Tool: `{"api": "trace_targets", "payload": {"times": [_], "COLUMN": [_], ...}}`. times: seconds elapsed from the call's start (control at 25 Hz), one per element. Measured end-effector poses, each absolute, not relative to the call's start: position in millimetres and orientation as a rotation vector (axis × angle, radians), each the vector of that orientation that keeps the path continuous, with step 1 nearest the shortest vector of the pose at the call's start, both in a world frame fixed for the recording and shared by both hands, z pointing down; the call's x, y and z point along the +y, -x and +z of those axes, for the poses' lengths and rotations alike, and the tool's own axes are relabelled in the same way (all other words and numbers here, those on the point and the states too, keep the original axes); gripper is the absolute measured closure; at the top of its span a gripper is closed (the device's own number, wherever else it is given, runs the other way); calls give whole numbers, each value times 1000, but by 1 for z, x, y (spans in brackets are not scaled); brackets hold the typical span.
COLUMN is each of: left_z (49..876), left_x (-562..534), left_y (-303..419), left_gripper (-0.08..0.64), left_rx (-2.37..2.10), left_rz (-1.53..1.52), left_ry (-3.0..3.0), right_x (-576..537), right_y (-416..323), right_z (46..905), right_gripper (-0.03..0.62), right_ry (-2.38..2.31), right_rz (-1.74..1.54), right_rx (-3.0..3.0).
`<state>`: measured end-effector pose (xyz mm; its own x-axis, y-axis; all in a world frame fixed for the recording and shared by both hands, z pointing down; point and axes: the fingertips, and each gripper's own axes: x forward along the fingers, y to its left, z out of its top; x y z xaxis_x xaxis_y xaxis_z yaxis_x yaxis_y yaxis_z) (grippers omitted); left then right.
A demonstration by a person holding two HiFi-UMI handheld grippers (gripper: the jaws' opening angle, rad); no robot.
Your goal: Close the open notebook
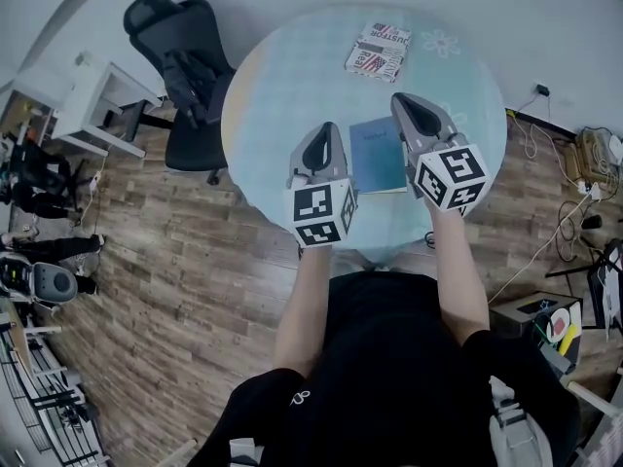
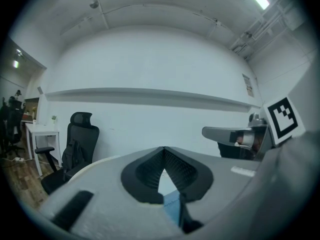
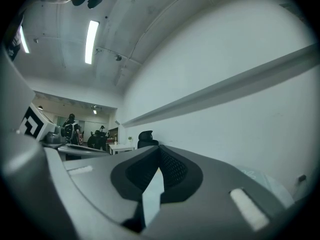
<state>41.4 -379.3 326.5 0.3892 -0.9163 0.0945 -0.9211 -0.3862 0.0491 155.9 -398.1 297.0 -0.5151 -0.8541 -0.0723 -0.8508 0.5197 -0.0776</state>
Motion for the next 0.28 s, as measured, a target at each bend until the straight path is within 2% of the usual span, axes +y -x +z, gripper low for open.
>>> {"api": "trace_targets", "payload": {"times": [0.28], "left_z": [333], "left_x": [-377], "left_y": [-59], "left_gripper": [569], "left_rx": [-1660], "left_rz": [109], "left_ry": [-2563], "right_x": [-399], "right_y": [-155], "right_z": [301], "right_gripper": [582], "right_ry": [1478], "right_rz": [-39], "right_rx": [2685]}}
